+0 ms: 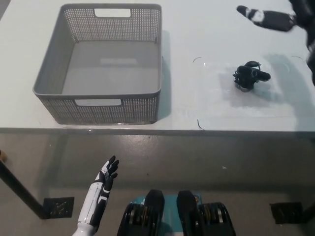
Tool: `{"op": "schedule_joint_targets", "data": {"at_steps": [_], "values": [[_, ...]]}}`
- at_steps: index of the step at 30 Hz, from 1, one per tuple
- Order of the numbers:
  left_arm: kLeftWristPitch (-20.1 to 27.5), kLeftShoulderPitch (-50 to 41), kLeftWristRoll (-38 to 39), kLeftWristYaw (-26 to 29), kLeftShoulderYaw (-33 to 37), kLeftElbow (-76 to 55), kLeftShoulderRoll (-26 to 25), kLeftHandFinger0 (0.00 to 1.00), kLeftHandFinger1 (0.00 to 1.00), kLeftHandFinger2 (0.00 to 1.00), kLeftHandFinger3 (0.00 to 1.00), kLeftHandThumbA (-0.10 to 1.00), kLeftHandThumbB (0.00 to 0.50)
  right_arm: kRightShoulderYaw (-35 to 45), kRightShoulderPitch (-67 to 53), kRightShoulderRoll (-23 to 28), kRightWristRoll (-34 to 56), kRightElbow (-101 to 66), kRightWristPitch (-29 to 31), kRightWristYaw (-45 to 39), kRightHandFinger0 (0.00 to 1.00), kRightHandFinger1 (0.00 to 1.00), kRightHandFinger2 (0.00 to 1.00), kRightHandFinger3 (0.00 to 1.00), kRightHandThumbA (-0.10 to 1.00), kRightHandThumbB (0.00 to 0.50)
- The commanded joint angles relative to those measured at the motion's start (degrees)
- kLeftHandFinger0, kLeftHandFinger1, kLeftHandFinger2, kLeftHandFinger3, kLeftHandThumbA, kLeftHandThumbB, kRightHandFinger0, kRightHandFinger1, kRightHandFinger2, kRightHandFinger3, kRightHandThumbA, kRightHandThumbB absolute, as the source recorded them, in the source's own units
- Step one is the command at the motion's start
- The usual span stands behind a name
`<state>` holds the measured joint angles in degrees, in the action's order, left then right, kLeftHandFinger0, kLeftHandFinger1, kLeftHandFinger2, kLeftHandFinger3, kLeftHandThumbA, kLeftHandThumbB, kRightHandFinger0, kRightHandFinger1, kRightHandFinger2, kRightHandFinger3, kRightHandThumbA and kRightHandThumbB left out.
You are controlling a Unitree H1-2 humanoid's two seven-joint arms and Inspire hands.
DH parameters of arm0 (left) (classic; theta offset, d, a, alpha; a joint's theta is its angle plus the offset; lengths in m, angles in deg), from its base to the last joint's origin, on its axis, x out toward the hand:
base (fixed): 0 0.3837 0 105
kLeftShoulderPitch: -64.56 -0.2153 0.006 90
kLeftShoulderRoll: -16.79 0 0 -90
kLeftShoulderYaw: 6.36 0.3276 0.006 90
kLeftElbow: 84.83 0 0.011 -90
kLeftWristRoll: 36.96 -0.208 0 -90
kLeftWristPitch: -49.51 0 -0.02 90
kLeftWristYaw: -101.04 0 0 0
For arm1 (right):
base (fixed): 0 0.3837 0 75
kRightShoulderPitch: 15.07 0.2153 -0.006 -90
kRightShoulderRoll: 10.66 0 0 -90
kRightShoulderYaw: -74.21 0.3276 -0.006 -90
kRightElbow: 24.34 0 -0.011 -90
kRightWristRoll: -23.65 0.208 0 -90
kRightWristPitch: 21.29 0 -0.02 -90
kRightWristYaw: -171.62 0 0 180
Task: Use the right hand to pick up a webcam and put it into a container on the left side
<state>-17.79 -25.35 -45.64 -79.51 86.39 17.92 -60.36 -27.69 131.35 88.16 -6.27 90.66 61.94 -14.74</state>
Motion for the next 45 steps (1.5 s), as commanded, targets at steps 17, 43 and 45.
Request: {"op": "schedule_joint_targets", "data": {"at_steps": [17, 43, 45], "values": [[1.76, -1.38, -0.5, 0.79, 0.12, -1.58, -0.42, 1.0, 1.0, 1.0, 1.0, 1.0, 0.078, -10.9, 23.21, -8.79, -0.61, 43.35, 2.56, -4.0, 1.0, 1.0, 1.0, 1.0, 0.86, 0.499], [-0.65, -2.74, 0.01, 0.14, 0.17, -3.52, -0.37, 1.0, 1.0, 1.0, 1.0, 1.0, 0.074, -15.51, 23.69, -8.48, -0.78, 52.3, 1.98, -7.05, 1.0, 1.0, 1.0, 1.0, 0.8, 0.5], [-0.83, -2.84, 0.25, 0.08, 0.15, -3.7, -0.31, 1.0, 1.0, 1.0, 1.0, 1.0, 0.083, -15.05, 23.46, -8.08, 0.01, 52.46, 2.05, -7.82, 1.0, 1.0, 1.0, 1.0, 0.8, 0.5]]}}
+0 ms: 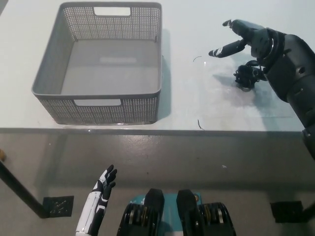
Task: Use the right hand to pick up a webcam and put it into a container on the left side
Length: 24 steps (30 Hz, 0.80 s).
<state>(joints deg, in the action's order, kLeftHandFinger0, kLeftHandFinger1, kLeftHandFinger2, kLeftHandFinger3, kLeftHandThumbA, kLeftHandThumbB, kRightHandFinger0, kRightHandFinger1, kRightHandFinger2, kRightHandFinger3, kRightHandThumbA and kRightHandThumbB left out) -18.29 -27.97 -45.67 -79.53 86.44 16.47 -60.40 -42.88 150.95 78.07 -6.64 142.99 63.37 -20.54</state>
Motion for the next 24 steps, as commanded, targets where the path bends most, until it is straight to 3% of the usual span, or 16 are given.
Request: {"op": "schedule_joint_targets", "data": {"at_steps": [1, 4, 9, 20, 24], "values": [[-0.22, 0.06, 0.41, 0.11, -0.01, -2.03, -0.38, 1.0, 1.0, 1.0, 1.0, 1.0, 0.09, 0.35, 4.0, 1.94, 0.62, 0.33, 0.59, -2.02, 1.0, 1.0, 1.0, 1.0, 0.8, 0.5], [-0.84, 0.12, 1.65, -0.48, -0.07, -2.09, -0.39, 1.0, 1.0, 1.0, 1.0, 1.0, 0.103, -0.1, 4.26, 1.75, 0.22, 0.79, 0.14, -2.24, 1.0, 1.0, 1.0, 1.0, 0.82, 0.5], [0.97, 0.33, 1.47, -0.8, 0.19, -1.45, -0.91, 1.0, 1.0, 1.0, 1.0, 1.0, 0.081, -0.98, 4.36, 1.85, -0.39, 1.53, -0.21, -2.26, 1.0, 1.0, 1.0, 1.0, 0.8, 0.5], [-0.27, 0.36, 1.91, -0.83, 0.0, -1.9, -0.95, 1.0, 1.0, 1.0, 1.0, 1.0, 0.134, -0.06, 3.55, 1.83, 0.8, 2.17, 0.12, -2.69, 1.0, 1.0, 1.0, 1.0, 0.81, 0.496], [-0.36, 0.07, 1.61, -0.68, -0.07, -2.47, -1.07, 1.0, 1.0, 1.0, 1.0, 1.0, 0.121, -0.38, 3.35, 1.29, 0.54, 2.52, 0.1, -2.79, 1.0, 1.0, 1.0, 1.0, 0.81, 0.5]]}}
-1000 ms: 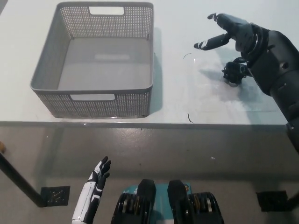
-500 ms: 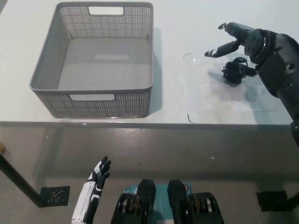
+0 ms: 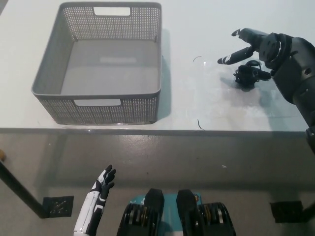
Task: Use the right hand to pick up a webcam and put it into a container on the left side
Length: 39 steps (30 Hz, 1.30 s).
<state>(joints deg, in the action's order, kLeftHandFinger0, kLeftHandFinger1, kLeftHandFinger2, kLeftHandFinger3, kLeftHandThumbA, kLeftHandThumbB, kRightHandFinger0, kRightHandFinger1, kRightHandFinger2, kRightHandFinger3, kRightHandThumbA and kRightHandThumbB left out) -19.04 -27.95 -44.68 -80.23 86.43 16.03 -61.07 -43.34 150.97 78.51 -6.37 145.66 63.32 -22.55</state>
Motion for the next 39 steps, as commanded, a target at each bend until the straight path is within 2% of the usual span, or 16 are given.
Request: {"op": "schedule_joint_targets", "data": {"at_steps": [1, 5, 8, 11, 14, 21, 25, 28, 30, 33, 38, 39], "values": [[0.38, 0.01, 0.81, -0.03, -0.1, -2.01, -0.4, 1.0, 1.0, 1.0, 1.0, 1.0, 0.122, -0.26, 3.17, 0.81, -0.05, -0.08, 0.15, -0.76, 1.0, 1.0, 1.0, 1.0, 0.81, 0.497], [0.94, 0.7, 1.28, -0.32, 0.06, -0.93, -0.31, 1.0, 1.0, 1.0, 1.0, 1.0, 0.142, -0.2, 2.57, 1.52, 0.07, 0.3, -0.26, -1.07, 1.0, 1.0, 1.0, 1.0, 0.77, 0.5], [0.2, 0.68, 1.77, -0.44, 0.02, -1.16, -0.16, 1.0, 1.0, 1.0, 1.0, 1.0, 0.144, -0.63, 2.34, 1.82, -0.27, 0.64, -0.58, -1.94, 1.0, 1.0, 1.0, 1.0, 0.81, 0.5], [-0.03, 0.48, 0.86, -0.09, 0.16, -1.72, -0.17, 1.0, 1.0, 1.0, 1.0, 1.0, 0.135, -1.38, 2.09, 1.93, -0.77, 0.95, -0.94, -2.52, 1.0, 1.0, 1.0, 1.0, 0.82, 0.5], [-0.08, 0.56, 1.1, 0.08, -0.01, -1.67, 0.0, 1.0, 1.0, 1.0, 1.0, 1.0, 0.149, -1.99, 1.98, 1.97, -0.95, 1.28, -1.04, -3.14, 1.0, 1.0, 1.0, 1.0, 0.8, 0.5], [0.7, 0.87, 0.99, 0.11, -0.12, -1.47, -0.37, 1.0, 1.0, 1.0, 1.0, 1.0, 0.111, -1.17, 0.27, 2.49, 0.4, 1.96, -1.7, -3.24, 1.0, 1.0, 1.0, 1.0, 0.78, 0.499], [-0.03, 1.01, 0.99, 0.01, -0.05, -1.84, -0.3, 1.0, 1.0, 1.0, 1.0, 1.0, 0.131, -1.86, -0.42, 2.36, -0.27, 1.99, -1.48, -2.84, 1.0, 1.0, 1.0, 1.0, 0.78, 0.473], [0.41, 1.09, 0.95, 0.14, -0.09, -1.66, -0.27, 1.0, 1.0, 1.0, 1.0, 1.0, 0.125, -2.1, -0.26, 2.01, -0.39, 2.28, -1.7, -3.7, 1.0, 1.0, 1.0, 1.0, 0.76, 0.489], [0.45, 1.18, 1.17, 0.04, -0.1, -1.7, -0.28, 1.0, 1.0, 1.0, 1.0, 1.0, 0.13, -2.74, -0.34, 1.92, -0.95, 2.35, -1.69, -3.92, 1.0, 1.0, 1.0, 1.0, 0.78, 0.5], [0.78, 1.36, 0.98, 0.13, -0.08, -1.52, -0.33, 1.0, 1.0, 1.0, 1.0, 1.0, 0.111, -2.54, -0.8, 1.87, -0.45, 2.44, -1.69, -3.76, 1.0, 1.0, 1.0, 1.0, 0.77, 0.5], [0.88, 2.31, 1.63, -0.31, -0.07, -1.06, -0.51, 1.0, 1.0, 1.0, 1.0, 1.0, 0.114, -2.11, -1.25, 1.89, 0.01, 2.61, -1.69, -3.28, 1.0, 1.0, 1.0, 1.0, 0.74, 0.487], [0.72, 2.36, 1.65, -0.31, -0.07, -1.0, -0.52, 1.0, 1.0, 1.0, 1.0, 1.0, 0.128, -2.16, -1.39, 1.65, -0.07, 2.59, -1.76, -2.74, 1.0, 1.0, 1.0, 1.0, 0.73, 0.485]]}}
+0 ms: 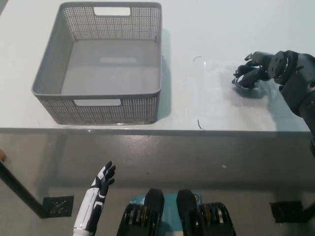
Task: Use the right hand to pick up a webcam and put it into a container on the left side
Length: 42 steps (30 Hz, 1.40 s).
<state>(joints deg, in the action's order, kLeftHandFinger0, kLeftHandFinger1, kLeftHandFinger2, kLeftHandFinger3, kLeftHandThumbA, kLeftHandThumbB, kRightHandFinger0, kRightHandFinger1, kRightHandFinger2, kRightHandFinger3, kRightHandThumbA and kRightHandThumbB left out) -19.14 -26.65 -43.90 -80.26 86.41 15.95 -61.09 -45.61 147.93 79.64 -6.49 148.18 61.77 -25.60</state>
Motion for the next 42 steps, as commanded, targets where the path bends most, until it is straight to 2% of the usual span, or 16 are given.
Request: {"op": "schedule_joint_targets", "data": {"at_steps": [1, 22, 26, 28, 29, 30, 31, 32, 33, 34, 35, 38, 39, 40, 41, 42], "values": [[0.92, 1.18, 0.98, -0.25, -0.1, -0.74, -0.48, 1.0, 1.0, 1.0, 1.0, 1.0, 0.129, -0.15, 1.59, 0.38, -0.22, 0.02, -0.04, 0.72, 1.0, 1.0, 1.0, 1.0, 0.74, 0.479], [1.36, 2.54, 0.42, -0.04, -0.03, -0.65, -0.73, 1.0, 1.0, 1.0, 1.0, 1.0, 0.114, -2.44, -4.4, -2.22, -1.96, 0.86, -0.85, 5.65, 1.0, 1.0, 1.0, 1.0, 0.78, 0.5], [1.19, 2.54, 0.07, -0.12, 0.09, -1.28, -0.99, 1.0, 1.0, 1.0, 1.0, 1.0, 0.115, -2.15, -5.2, -2.46, -1.25, 1.02, -1.04, 4.6, 1.0, 1.0, 1.0, 1.0, 0.73, 0.493], [1.25, 2.63, -0.24, -0.06, 0.16, -1.3, -1.15, 1.0, 1.0, 1.0, 1.0, 1.0, 0.12, -1.64, -5.61, -2.56, -0.7, 1.08, -1.22, 4.37, 1.0, 1.0, 1.0, 1.0, 0.61, 0.456], [1.19, 2.67, -0.05, -0.17, 0.16, -1.47, -1.19, 1.0, 1.0, 1.0, 1.0, 1.0, 0.108, -1.01, -5.87, -2.64, -0.13, 1.06, -1.32, 5.34, 1.0, 1.0, 1.0, 1.0, 0.49, 0.386], [1.26, 2.69, 0.06, -0.19, 0.16, -1.4, -1.21, 1.0, 1.0, 1.0, 1.0, 1.0, 0.107, -0.18, -6.41, -2.65, 0.54, 0.92, -0.54, 7.82, 0.87, 1.0, 1.0, 1.0, 0.24, 0.246], [1.42, 2.79, 0.11, -0.15, 0.16, -1.15, -1.25, 1.0, 1.0, 1.0, 1.0, 1.0, 0.108, 0.59, -6.85, -2.58, 1.13, 0.77, 0.49, 9.91, 0.83, 0.99, 1.0, 0.96, 0.12, 0.275], [0.9, 2.72, 0.65, -0.31, 0.12, -1.34, -1.15, 1.0, 1.0, 1.0, 1.0, 1.0, 0.123, -0.17, -7.24, -2.61, -0.03, 0.64, 1.03, 12.99, 0.69, 0.8, 0.85, 0.8, 0.0, 0.23], [0.6, 2.39, 0.74, -0.32, 0.09, -1.75, -1.16, 1.0, 1.0, 1.0, 1.0, 1.0, 0.126, -0.29, -7.69, -2.7, -0.51, 0.47, 1.59, 16.11, 0.29, 0.43, 0.54, 0.7, -0.08, 0.183], [0.55, 2.39, 0.54, -0.21, 0.09, -1.77, -1.18, 1.0, 1.0, 1.0, 1.0, 1.0, 0.128, 0.84, -8.26, -2.58, 0.35, 0.17, 3.22, 20.28, 0.09, 0.26, 0.41, 0.57, -0.1, 0.161], [0.79, 2.42, 0.55, -0.19, 0.12, -1.66, -1.22, 1.0, 1.0, 1.0, 1.0, 1.0, 0.112, 1.56, -8.37, -2.5, 0.99, 0.1, 3.94, 21.4, 0.13, 0.37, 0.53, 0.56, -0.1, 0.135], [0.89, 2.43, 0.2, 0.03, 0.07, -1.9, -1.31, 1.0, 1.0, 1.0, 0.99, 1.0, 0.098, 3.61, -8.1, -2.42, 2.12, -0.08, 5.94, 24.5, 0.02, 0.25, 0.38, 0.34, -0.1, 0.142], [0.98, 2.46, 0.09, 0.1, 0.07, -1.87, -1.31, 1.0, 1.0, 1.0, 0.98, 1.0, 0.098, 4.06, -8.08, -2.32, 2.21, -0.18, 6.96, 25.42, 0.09, 0.37, 0.59, 0.43, -0.1, 0.146], [0.98, 2.5, -0.06, 0.17, 0.07, -1.82, -1.3, 1.0, 1.0, 1.0, 0.98, 1.0, 0.098, 4.29, -8.09, -2.25, 2.13, -0.19, 7.51, 25.92, 0.15, 0.44, 0.6, 0.44, -0.1, 0.145], [1.44, 2.54, -0.13, 0.17, 0.12, -1.68, -1.36, 1.0, 1.0, 1.0, 0.98, 1.0, 0.092, 4.93, -7.96, -2.23, 2.47, -0.15, 7.83, 26.52, 0.31, 0.53, 0.63, 0.49, -0.1, 0.148], [1.8, 2.63, -0.28, 0.22, 0.15, -1.42, -1.42, 1.0, 1.0, 1.0, 0.97, 1.0, 0.084, 5.61, -7.95, -2.19, 2.86, -0.12, 8.35, 27.23, 0.22, 0.42, 0.51, 0.41, -0.1, 0.123]]}}
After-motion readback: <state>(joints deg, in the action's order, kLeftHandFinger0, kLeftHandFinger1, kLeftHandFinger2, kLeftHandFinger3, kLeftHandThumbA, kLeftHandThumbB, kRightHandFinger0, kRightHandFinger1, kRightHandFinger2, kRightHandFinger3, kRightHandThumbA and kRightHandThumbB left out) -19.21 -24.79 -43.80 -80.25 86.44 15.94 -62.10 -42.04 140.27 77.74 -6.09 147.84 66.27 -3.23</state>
